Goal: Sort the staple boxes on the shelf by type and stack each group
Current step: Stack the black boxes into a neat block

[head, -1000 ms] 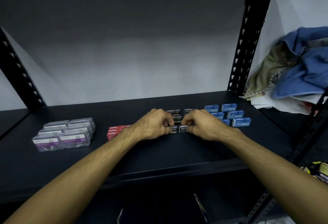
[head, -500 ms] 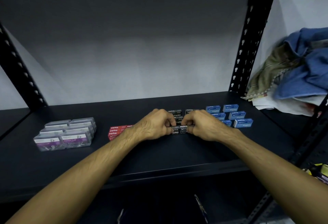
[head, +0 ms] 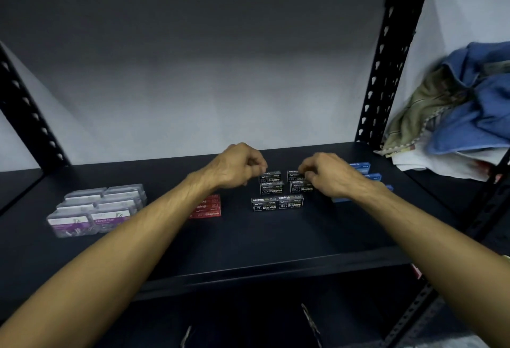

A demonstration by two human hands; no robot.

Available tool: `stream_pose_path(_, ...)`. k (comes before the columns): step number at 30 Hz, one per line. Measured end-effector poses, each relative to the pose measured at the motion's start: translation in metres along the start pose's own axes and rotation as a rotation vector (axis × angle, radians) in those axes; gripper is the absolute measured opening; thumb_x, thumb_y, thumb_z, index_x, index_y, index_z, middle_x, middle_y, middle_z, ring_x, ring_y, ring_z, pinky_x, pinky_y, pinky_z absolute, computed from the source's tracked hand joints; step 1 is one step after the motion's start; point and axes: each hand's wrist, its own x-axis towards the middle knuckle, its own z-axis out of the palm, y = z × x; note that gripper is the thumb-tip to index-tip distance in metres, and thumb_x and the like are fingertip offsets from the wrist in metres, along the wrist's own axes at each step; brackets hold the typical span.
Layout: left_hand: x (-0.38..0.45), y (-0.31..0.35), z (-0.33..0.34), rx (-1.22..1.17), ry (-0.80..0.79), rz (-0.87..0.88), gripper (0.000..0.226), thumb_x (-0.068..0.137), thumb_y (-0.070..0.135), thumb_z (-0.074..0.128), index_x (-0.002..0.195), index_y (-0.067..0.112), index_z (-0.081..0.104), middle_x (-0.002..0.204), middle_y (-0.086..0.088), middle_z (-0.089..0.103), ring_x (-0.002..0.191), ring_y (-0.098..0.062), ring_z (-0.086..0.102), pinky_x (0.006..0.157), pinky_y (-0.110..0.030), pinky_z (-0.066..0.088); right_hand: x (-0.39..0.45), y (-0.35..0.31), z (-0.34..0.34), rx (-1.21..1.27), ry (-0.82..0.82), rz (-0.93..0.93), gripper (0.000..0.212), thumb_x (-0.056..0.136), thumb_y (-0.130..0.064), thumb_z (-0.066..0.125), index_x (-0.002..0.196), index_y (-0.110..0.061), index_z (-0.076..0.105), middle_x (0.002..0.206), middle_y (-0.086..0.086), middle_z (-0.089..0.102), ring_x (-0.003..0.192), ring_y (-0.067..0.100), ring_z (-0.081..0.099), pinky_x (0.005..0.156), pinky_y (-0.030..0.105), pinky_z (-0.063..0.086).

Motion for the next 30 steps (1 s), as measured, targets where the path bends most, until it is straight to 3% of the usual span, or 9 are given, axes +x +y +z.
stream_pose_path(3, 0.008, 0.003, 0.012, 0.018, -0.041, 0.021, 0.014, 0.094, 0.023, 0.065, 0.102, 0.014, 0.074, 0.091, 0.008, 0.07, 0.048, -0.002, 0.06, 0.054, -0.013, 0.049, 0.003, -0.001, 0.003, 0.003, -0.052, 0.004, 0.028, 0.097, -0.016, 0.053, 0.118, -0.022, 0.07, 0.124, -0.002, 0.067, 0.115, 0.019, 0.062, 0.1, 0.039, 0.048)
stream_pose_path(8, 0.016, 0.005, 0.027, 0.043, -0.093, 0.061, 0.015, 0.094, 0.019, 0.065, 0.104, 0.012, 0.074, 0.083, 0.017, 0.062, 0.05, 0.022, 0.052, 0.052, 0.001, 0.038, 0.003, -0.002, 0.005, 0.016, -0.102, -0.014, 0.03, 0.099, -0.015, 0.051, 0.124, -0.021, 0.067, 0.131, -0.004, 0.064, 0.121, 0.016, 0.059, 0.098, 0.027, 0.043)
stream_pose_path(12, 0.022, 0.001, 0.035, 0.082, -0.112, 0.071, 0.015, 0.094, 0.021, 0.065, 0.103, 0.014, 0.075, 0.096, 0.006, 0.072, 0.054, 0.019, 0.052, 0.062, -0.004, 0.045, 0.006, -0.001, 0.009, 0.022, -0.12, -0.022, 0.032, 0.1, -0.016, 0.049, 0.125, -0.023, 0.067, 0.131, -0.004, 0.064, 0.12, 0.016, 0.058, 0.091, 0.022, 0.038)
stream_pose_path(17, 0.02, 0.0, 0.034, 0.085, -0.138, 0.074, 0.018, 0.095, 0.023, 0.063, 0.105, 0.012, 0.074, 0.088, 0.012, 0.063, 0.05, 0.027, 0.047, 0.053, 0.005, 0.034, 0.01, -0.001, 0.013, 0.041, -0.154, -0.027, 0.031, 0.101, -0.018, 0.048, 0.125, -0.025, 0.066, 0.133, -0.003, 0.063, 0.121, 0.017, 0.058, 0.103, 0.031, 0.044)
stream_pose_path(25, 0.008, -0.008, 0.023, 0.046, -0.184, 0.026, 0.014, 0.094, 0.019, 0.065, 0.103, 0.013, 0.074, 0.073, 0.019, 0.061, 0.05, 0.02, 0.053, 0.052, 0.001, 0.038, 0.006, -0.013, 0.015, 0.093, -0.176, -0.057, 0.03, 0.102, -0.019, 0.049, 0.127, -0.025, 0.065, 0.135, -0.003, 0.061, 0.122, 0.015, 0.057, 0.098, 0.026, 0.04)
stream_pose_path(30, 0.002, -0.009, 0.018, 0.014, -0.243, -0.009, 0.007, 0.093, 0.022, 0.066, 0.094, 0.023, 0.073, 0.072, 0.014, 0.063, 0.059, -0.008, 0.064, 0.056, -0.013, 0.05, 0.004, -0.019, 0.018, 0.108, -0.199, -0.076, 0.029, 0.101, -0.019, 0.05, 0.122, -0.026, 0.068, 0.124, -0.006, 0.067, 0.112, 0.012, 0.062, 0.098, 0.029, 0.047)
